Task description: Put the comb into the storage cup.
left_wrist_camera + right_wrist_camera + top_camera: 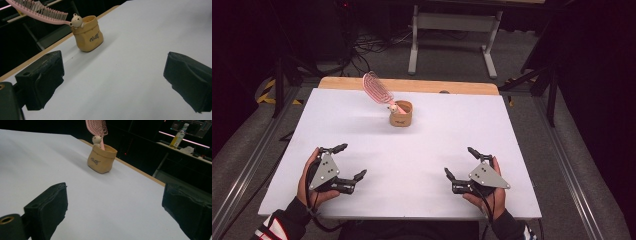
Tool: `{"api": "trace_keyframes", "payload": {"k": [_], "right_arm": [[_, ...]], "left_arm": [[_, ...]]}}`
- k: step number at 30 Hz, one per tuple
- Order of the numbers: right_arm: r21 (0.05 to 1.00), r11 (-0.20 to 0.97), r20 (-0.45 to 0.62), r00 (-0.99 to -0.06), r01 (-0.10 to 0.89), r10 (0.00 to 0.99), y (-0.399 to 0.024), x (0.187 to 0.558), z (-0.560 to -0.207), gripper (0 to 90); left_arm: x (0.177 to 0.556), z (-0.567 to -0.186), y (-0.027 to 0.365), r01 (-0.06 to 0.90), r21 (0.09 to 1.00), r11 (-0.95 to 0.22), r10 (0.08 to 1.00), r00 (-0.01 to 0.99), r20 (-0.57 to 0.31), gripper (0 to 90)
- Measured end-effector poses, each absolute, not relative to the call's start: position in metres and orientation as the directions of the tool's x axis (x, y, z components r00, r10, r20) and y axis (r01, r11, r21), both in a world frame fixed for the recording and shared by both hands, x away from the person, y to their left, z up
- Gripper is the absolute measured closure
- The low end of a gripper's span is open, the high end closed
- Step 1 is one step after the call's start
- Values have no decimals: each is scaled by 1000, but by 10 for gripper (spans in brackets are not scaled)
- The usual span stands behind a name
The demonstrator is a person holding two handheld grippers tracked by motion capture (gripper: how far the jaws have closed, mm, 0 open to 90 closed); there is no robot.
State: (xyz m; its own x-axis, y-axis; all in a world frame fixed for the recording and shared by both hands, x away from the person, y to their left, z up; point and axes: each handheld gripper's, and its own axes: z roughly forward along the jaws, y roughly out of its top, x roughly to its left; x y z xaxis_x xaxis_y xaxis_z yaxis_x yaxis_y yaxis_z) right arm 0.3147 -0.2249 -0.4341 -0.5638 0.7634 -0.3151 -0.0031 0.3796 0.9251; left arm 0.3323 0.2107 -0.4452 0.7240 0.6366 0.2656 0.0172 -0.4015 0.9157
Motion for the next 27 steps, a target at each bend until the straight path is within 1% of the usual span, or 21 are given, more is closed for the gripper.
{"api": "trace_keyframes", "payload": {"k": [10, 21, 27], "right_arm": [[926, 378, -312, -566, 0, 763, -225, 315, -435, 65], [924, 382, -315, -565, 1, 763, -227, 315, -436, 65], [923, 386, -323, -563, -8, 761, -227, 314, -436, 66]], "left_arm": [[333, -452, 218, 44, 912, -407, 652, 714, 257, 42], [334, -456, 234, 90, 924, -372, 693, 689, 212, 44], [334, -456, 233, 85, 918, -387, 690, 687, 227, 45]]}}
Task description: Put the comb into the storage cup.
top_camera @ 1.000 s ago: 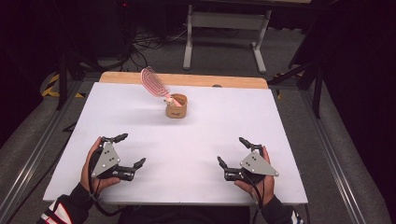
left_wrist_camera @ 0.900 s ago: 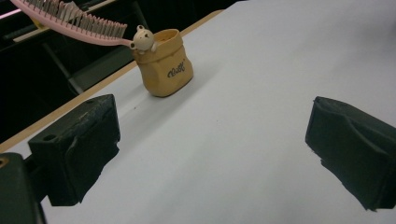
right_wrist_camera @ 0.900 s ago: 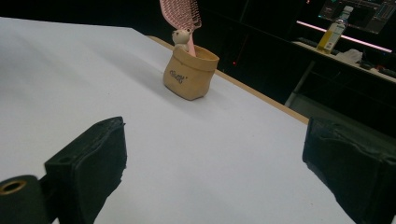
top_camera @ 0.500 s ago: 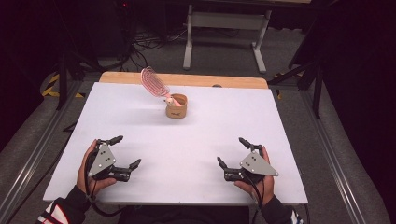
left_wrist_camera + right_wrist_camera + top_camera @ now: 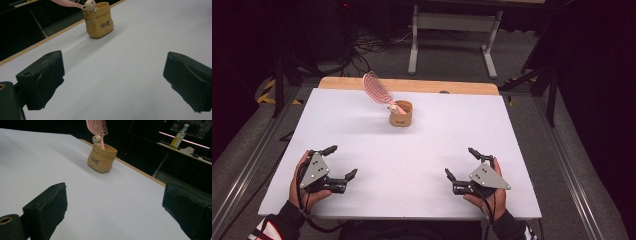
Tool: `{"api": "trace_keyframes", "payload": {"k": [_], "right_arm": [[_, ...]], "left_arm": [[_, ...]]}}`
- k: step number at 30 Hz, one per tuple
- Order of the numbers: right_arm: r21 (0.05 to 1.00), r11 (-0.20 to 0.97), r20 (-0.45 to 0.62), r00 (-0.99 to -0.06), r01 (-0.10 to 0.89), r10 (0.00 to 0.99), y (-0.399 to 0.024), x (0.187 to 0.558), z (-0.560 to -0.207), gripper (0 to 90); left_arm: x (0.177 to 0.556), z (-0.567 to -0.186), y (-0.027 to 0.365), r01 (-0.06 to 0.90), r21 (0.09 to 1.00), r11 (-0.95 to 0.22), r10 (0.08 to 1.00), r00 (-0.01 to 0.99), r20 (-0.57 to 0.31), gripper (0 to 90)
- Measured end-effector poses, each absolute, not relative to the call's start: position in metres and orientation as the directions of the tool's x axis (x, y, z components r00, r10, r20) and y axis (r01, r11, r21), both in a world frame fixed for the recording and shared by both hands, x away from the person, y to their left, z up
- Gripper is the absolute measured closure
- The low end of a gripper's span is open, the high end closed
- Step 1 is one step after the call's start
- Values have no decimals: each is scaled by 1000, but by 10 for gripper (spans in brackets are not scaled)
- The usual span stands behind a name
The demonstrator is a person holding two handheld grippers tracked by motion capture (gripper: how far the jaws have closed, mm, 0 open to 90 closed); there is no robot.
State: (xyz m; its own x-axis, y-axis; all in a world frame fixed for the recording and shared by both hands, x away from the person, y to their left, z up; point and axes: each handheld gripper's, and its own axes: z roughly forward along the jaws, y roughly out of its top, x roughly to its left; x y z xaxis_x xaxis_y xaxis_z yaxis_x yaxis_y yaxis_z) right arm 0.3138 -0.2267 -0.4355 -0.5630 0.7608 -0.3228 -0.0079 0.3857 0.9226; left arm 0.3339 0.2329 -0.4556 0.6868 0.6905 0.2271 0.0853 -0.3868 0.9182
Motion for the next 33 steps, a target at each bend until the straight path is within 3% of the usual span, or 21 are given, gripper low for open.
{"api": "trace_keyframes", "payload": {"k": [33], "right_arm": [[922, 386, -331, -553, -17, 765, -225, 314, -435, 66]], "left_arm": [[337, -459, 227, 91, 907, -411, 673, 702, 234, 48]]}}
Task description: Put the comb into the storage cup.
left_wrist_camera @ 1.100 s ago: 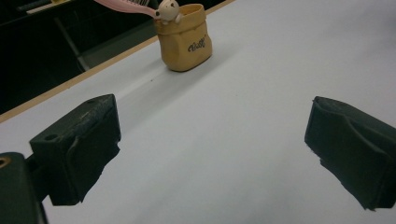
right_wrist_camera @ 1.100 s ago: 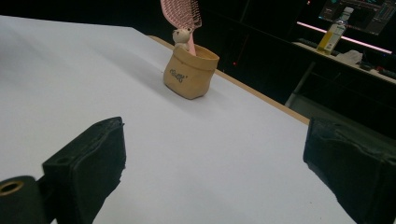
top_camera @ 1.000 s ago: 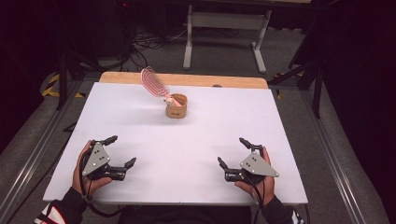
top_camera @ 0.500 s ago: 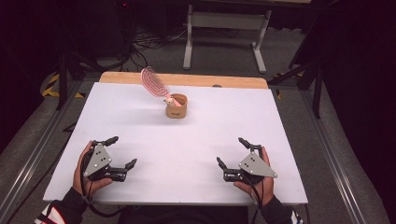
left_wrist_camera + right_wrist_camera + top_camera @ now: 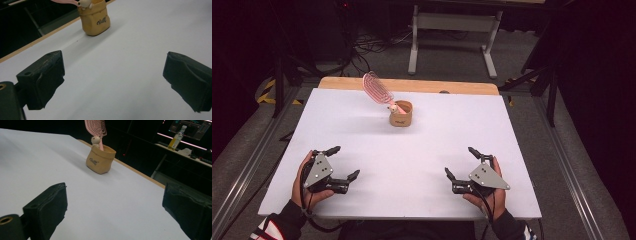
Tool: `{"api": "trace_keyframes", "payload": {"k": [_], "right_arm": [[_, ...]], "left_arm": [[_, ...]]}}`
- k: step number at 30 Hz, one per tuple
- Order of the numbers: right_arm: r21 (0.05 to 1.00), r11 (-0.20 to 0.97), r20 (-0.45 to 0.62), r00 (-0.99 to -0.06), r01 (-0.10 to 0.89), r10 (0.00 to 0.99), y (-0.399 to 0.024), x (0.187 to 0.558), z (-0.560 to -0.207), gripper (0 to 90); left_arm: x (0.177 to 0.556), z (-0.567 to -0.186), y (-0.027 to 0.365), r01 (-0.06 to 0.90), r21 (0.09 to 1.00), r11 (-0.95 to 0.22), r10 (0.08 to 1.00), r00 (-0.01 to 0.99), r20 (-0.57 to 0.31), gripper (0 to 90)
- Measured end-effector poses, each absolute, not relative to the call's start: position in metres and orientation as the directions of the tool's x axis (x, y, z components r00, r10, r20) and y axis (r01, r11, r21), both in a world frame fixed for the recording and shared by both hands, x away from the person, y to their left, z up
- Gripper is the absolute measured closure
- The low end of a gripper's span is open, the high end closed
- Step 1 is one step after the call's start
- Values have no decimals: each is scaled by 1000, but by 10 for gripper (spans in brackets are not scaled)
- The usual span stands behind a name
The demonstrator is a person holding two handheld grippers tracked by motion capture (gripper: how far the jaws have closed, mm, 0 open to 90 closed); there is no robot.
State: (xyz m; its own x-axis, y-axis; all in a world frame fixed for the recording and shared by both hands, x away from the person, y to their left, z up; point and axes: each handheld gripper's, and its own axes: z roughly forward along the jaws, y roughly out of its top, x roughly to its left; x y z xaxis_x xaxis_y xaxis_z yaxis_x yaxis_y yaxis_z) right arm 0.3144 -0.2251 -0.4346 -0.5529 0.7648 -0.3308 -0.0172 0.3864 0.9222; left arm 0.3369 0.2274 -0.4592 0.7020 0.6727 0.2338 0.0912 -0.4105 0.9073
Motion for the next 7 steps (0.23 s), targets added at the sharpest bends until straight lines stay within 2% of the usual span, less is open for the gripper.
{"api": "trace_keyframes", "payload": {"k": [7], "right_arm": [[924, 381, -326, -548, -13, 771, -226, 315, -435, 66]], "left_arm": [[337, -459, 226, 94, 907, -411, 668, 708, 230, 48]]}}
